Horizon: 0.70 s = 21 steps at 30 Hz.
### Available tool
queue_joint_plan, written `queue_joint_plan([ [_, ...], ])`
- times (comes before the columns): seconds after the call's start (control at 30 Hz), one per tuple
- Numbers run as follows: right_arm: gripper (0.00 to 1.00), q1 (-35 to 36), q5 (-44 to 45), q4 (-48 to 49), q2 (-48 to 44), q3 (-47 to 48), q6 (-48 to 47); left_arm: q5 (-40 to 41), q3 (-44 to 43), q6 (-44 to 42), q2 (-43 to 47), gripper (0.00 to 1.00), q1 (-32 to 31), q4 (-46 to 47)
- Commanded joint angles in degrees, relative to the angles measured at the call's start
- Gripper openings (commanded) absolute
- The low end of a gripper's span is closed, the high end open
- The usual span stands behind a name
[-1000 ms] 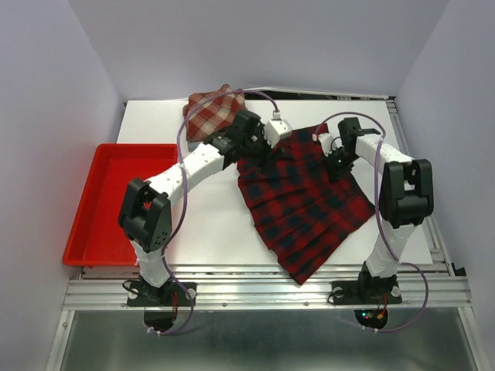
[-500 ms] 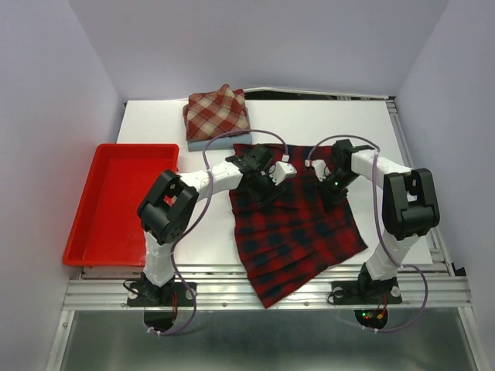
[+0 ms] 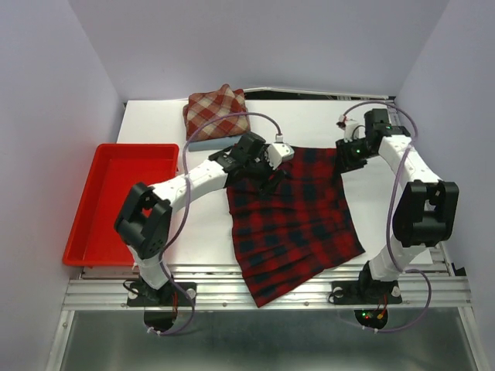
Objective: Fold and stack the skirts
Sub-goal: Flatten the skirt out
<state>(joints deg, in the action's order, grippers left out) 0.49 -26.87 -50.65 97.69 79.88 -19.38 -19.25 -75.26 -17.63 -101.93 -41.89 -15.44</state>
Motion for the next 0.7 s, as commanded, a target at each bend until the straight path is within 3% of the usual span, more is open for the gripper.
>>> queue_joint_plan([
  [0.0,0.32,-8.28,2.00,4.86,-0.06,-1.82,4.17,1.40,0.29,4.88,9.11,0.79,-2.13,11.63],
  [0.13,0.33,-12.27,-0.37,5.04,3.03,-3.06,3.47,12.81,-3.91,7.51,4.83,0.80,-8.11,15.00],
  [0.23,0.34,-12.80,-4.57,5.74,4.27,-4.89,2.33,21.33,-14.17,12.67,-2.71,0.79,-10.75,14.22],
  [0.33,0.43,-12.80,-7.84,7.67,2.86,-7.18,2.32,20.75,-20.60,16.56,-8.71,0.78,-11.28,14.82],
  [0.5,0.42,-12.80,-1.53,12.75,4.08,-11.48,4.60,23.28,-30.19,25.34,-18.37,0.75,-12.78,16.94],
  [0.57,0.42,-12.80,-0.20,14.35,4.88,-12.63,6.01,28.10,-34.32,29.03,-20.93,0.75,-13.56,16.41],
  [0.67,0.42,-12.80,1.30,16.55,6.63,-14.22,7.16,36.69,-38.63,31.95,-25.33,0.84,-16.46,15.53],
])
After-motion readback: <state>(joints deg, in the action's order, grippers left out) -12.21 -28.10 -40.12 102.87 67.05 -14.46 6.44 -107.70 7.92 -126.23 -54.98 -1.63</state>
